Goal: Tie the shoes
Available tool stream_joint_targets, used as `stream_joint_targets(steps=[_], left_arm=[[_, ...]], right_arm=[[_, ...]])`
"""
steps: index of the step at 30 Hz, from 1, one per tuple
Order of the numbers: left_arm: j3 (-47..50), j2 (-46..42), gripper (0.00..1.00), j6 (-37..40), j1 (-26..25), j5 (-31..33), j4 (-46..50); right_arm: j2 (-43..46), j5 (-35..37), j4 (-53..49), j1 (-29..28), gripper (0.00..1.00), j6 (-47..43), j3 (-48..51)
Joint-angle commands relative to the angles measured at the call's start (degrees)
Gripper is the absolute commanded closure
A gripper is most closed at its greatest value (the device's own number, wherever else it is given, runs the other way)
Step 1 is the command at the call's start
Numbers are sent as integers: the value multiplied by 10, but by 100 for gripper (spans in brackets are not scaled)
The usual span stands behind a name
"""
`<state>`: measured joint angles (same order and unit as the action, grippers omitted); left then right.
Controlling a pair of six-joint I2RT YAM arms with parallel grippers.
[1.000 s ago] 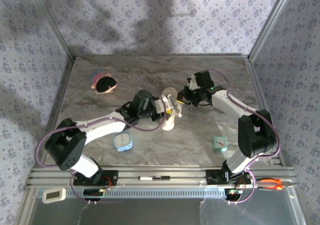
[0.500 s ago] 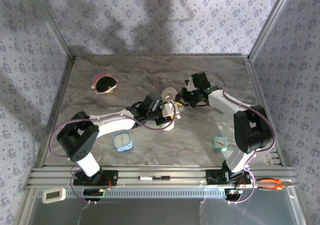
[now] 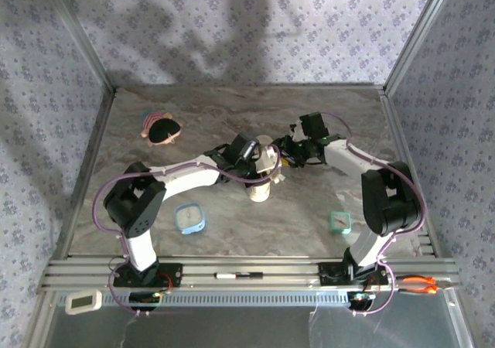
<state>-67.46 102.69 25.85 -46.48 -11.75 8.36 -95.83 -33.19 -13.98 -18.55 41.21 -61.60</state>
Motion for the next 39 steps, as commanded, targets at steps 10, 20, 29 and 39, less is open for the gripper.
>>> stream_joint_targets(steps=[10, 20, 29, 39], left_arm=[[-68, 49, 63, 8, 25, -62, 175], [-114, 84, 62, 0, 37, -87, 237], [-138, 99, 63, -5, 52, -123, 279], [-214, 152, 69, -18, 60, -138, 365]], right_arm=[[106, 51, -50, 81, 44, 0, 103], [73, 59, 4, 25, 45, -46, 157], [184, 205, -57, -24, 45, -308, 147], [294, 400, -58, -63, 39, -559, 180]])
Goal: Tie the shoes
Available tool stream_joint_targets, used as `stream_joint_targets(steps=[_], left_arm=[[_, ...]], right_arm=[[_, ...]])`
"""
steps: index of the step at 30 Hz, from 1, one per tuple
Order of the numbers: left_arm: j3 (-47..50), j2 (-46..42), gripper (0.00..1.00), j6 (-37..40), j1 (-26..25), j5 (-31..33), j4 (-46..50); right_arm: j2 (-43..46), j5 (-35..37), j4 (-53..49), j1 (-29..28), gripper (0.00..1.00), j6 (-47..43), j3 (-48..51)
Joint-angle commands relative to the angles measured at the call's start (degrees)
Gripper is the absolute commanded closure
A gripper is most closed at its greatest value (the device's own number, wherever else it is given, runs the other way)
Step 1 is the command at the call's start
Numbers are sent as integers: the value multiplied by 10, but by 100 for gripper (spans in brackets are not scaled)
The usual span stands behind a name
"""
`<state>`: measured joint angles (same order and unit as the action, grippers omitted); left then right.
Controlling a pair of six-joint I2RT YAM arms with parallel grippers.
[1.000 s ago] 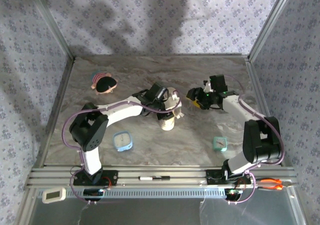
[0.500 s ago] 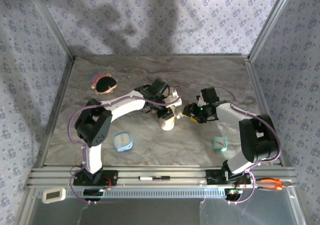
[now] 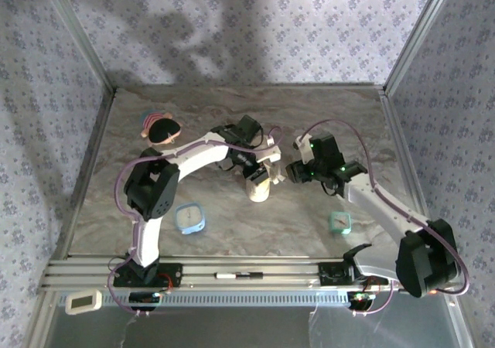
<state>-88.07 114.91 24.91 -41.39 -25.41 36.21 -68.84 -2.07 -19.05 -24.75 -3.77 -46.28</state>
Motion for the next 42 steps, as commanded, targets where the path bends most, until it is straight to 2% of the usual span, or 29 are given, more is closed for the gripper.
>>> stream_joint_targets(steps=[1, 4, 9, 20, 27, 40, 42], left_arm=[[-12, 32, 73, -7, 10, -4, 89], [-18, 33, 88, -6, 14, -14, 93], [-30, 32, 100, -1, 16, -24, 99], [-38, 28, 100, 1, 20, -39, 100], [-42, 27, 100, -2, 24, -60, 95], [-36, 25, 100, -3, 35, -100, 91], [-35, 24, 100, -4, 34, -104, 91]], right_arm=[[34, 94, 5, 1, 38, -125, 45], [47, 58, 38, -2, 36, -198, 97], [8, 16, 108, -18, 33, -239, 134], [-153, -1, 213, -44, 31, -298, 98], [-236, -1, 212, -52, 31, -314, 43], [-259, -9, 156, -63, 31, -326, 2], [-269, -15, 133, -66, 33, -330, -16]])
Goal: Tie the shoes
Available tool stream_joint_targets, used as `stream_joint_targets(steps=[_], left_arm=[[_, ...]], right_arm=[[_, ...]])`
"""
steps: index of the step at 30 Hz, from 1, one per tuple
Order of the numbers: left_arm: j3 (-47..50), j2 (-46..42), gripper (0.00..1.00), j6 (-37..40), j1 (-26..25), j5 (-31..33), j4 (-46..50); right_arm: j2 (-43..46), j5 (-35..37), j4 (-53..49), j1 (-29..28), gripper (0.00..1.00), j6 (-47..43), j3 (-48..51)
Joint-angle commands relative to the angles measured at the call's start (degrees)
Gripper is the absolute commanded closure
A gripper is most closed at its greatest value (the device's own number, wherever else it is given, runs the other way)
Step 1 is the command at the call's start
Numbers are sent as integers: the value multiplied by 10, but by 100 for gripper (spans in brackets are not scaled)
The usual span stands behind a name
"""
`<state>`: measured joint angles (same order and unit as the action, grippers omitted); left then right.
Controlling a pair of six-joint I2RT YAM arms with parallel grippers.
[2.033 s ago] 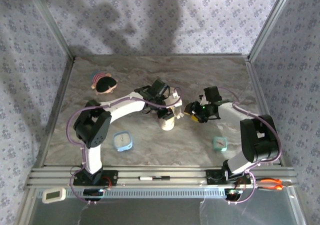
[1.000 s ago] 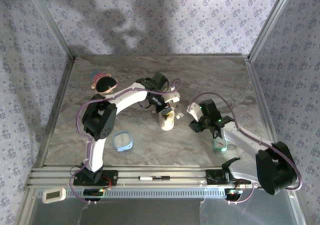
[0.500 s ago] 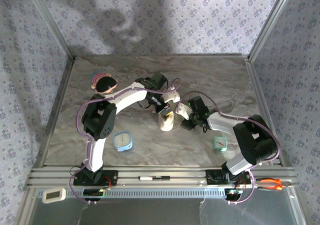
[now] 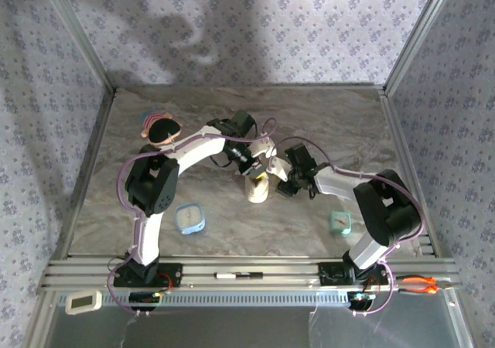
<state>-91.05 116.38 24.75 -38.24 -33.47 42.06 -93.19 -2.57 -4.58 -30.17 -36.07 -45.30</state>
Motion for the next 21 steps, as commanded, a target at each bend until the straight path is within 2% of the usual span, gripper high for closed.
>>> stream_joint_targets(steps=[1, 2, 3, 4, 5, 6, 10, 21], left_arm=[[-4, 9, 100, -4, 4, -25, 30], [-3, 8, 100, -6, 5, -26, 29], [-1, 5, 100, -7, 6, -28, 27], [3, 2, 100, -10, 8, -29, 24], [6, -2, 100, -12, 10, -30, 22], [10, -9, 100, -14, 12, -31, 19], [34, -45, 100, -20, 20, -29, 6], [84, -139, 100, -33, 40, 2, -2]], right_arm=[[-31, -19, -29, -13, 37, -12, -37], [-34, -28, -42, -13, 44, -17, -45], [-35, -40, -56, -12, 59, -21, -52], [-33, -41, -62, -13, 78, -20, -55], [-29, -39, -64, -12, 87, -17, -53], [-23, -33, -60, -11, 91, -14, -48], [10, -5, -49, -5, 98, -9, -23], [32, 34, -69, 3, 99, -4, -45]])
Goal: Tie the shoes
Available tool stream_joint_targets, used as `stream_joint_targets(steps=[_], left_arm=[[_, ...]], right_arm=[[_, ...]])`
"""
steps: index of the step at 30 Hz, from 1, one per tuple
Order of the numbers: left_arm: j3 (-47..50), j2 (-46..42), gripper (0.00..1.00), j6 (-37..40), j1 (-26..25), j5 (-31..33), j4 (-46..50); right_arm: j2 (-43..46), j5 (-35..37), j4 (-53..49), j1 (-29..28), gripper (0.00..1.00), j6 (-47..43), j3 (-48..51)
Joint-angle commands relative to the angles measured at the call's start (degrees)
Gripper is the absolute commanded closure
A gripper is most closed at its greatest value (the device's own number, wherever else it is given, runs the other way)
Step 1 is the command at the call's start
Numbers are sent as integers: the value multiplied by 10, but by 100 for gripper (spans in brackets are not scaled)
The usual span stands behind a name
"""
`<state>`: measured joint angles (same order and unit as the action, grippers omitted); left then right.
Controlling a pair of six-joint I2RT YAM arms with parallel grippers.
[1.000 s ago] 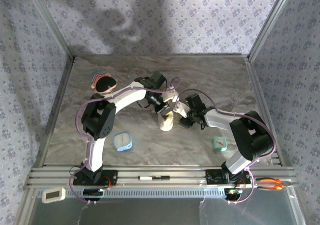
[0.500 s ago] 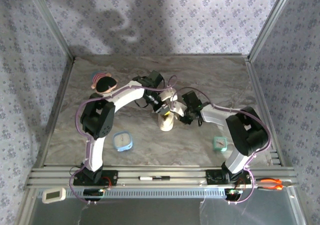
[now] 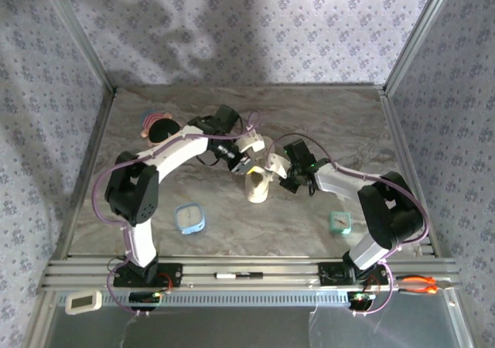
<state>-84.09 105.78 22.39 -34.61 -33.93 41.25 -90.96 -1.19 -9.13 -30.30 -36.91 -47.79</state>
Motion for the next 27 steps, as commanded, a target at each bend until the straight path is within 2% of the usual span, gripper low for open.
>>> stream_joint_targets(steps=[1, 8, 14, 21, 27], left_arm=[[22, -45, 100, -11, 3, 13, 6], [111, -145, 100, -40, -10, 61, -19], [179, -205, 100, -100, -95, 124, -101], [169, -156, 100, -148, -195, 169, -219], [105, -63, 100, -149, -226, 174, -262]], right_arm=[[7, 22, -29, 6, 99, 4, -29], [-48, 22, -84, 15, 100, 22, -153], [-128, -16, -123, 2, 100, 20, -301], [-233, -58, -192, -29, 100, 5, -465], [-279, -92, -228, -50, 99, 14, -546]])
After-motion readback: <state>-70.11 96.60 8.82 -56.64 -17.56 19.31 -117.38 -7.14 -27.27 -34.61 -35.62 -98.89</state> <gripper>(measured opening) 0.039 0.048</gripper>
